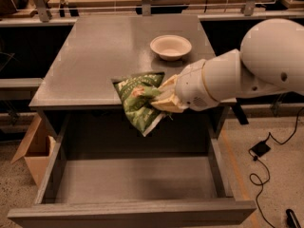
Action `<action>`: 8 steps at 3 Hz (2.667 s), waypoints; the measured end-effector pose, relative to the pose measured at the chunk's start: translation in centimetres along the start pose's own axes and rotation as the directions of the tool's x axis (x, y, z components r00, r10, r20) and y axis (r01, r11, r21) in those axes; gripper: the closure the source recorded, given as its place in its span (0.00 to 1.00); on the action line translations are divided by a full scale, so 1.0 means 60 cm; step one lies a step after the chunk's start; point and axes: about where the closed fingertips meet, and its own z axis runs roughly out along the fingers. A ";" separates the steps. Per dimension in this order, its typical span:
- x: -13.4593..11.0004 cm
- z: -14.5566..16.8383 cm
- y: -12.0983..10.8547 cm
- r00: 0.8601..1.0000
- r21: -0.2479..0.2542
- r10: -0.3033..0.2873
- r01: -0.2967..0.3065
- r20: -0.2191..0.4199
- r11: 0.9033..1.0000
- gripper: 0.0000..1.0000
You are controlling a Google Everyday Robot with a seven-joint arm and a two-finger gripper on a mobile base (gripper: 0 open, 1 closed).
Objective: Pick green jalapeno chip bag from top drawer and place on counter
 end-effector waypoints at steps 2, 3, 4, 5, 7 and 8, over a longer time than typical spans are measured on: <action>-0.095 0.141 -0.081 1.000 -0.103 -0.004 0.005 0.004 0.995 1.00; -0.144 0.199 -0.114 1.000 -0.139 0.023 -0.019 0.021 0.990 1.00; -0.177 0.244 -0.142 0.996 -0.162 0.071 -0.063 0.047 0.985 1.00; -0.181 0.245 -0.140 0.996 -0.164 0.068 -0.059 0.050 0.985 0.81; -0.184 0.250 -0.135 0.997 -0.171 0.065 -0.056 0.050 0.984 0.35; -0.173 0.239 -0.145 0.995 -0.145 0.074 -0.064 0.062 0.987 0.12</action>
Offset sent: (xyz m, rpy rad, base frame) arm 0.1223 0.1452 0.0011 0.0195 0.1257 0.1300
